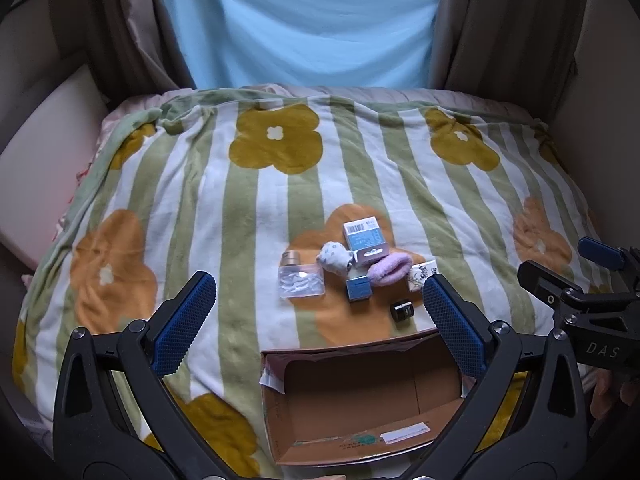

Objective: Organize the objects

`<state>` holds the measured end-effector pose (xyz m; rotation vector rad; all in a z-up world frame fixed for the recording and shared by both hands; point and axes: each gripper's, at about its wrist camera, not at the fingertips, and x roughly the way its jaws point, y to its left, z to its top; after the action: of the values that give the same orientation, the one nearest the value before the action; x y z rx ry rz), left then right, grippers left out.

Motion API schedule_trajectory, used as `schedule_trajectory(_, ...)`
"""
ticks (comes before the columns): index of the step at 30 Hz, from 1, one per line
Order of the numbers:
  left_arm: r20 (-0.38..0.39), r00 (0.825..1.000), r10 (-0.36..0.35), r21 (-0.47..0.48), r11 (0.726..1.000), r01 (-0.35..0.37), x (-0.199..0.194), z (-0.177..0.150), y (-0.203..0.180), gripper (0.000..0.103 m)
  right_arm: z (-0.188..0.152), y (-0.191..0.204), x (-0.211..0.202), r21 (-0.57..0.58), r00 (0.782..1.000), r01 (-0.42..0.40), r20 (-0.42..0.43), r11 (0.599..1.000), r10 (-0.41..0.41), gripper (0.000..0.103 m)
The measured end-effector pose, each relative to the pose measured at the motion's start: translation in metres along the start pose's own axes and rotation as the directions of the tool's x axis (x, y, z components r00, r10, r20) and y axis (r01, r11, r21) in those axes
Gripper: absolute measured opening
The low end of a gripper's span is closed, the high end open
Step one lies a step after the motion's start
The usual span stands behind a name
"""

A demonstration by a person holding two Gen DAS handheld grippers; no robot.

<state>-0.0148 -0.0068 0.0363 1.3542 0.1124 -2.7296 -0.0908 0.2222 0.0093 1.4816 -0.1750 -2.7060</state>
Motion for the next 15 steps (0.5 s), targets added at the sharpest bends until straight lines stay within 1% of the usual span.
schedule_trajectory(2, 0.004, 1.0, 0.006, -0.003, 1.0, -0.006, -0.001, 0.0, -0.001, 0.103, 0.0, 0.0, 0.0, 0.001, 1.0, 0.001, 0.0, 1.0, -0.001, 0.102)
schedule_trajectory(5, 0.008, 1.0, -0.006, -0.001, 1.0, 0.006, -0.001, 0.001, -0.004, 0.103, 0.0, 0.001, 0.0, 0.003, 1.0, 0.002, 0.002, 1.0, -0.002, 0.102)
schedule_trajectory(7, -0.007, 1.0, -0.012, 0.003, 1.0, 0.012, 0.001, 0.002, -0.005, 0.103, 0.0, 0.0, 0.0, 0.004, 1.0, 0.002, 0.002, 1.0, -0.002, 0.102)
schedule_trajectory(10, -0.024, 1.0, 0.003, -0.003, 1.0, -0.003, 0.001, 0.003, -0.003, 0.103, 0.003, 0.0, -0.001, 0.006, 1.0, -0.001, 0.003, 1.0, 0.001, 0.102)
schedule_trajectory(13, -0.02, 1.0, 0.002, -0.001, 1.0, -0.002, 0.001, 0.003, 0.003, 0.103, 0.006, -0.001, -0.001, 0.0, 1.0, -0.001, 0.009, 1.0, 0.001, 0.102)
schedule_trajectory(15, -0.037, 0.999, 0.019, 0.008, 1.0, -0.019, 0.007, 0.002, 0.007, 0.103, 0.011, -0.002, 0.001, -0.009, 1.0, -0.005, 0.007, 1.0, 0.005, 0.102)
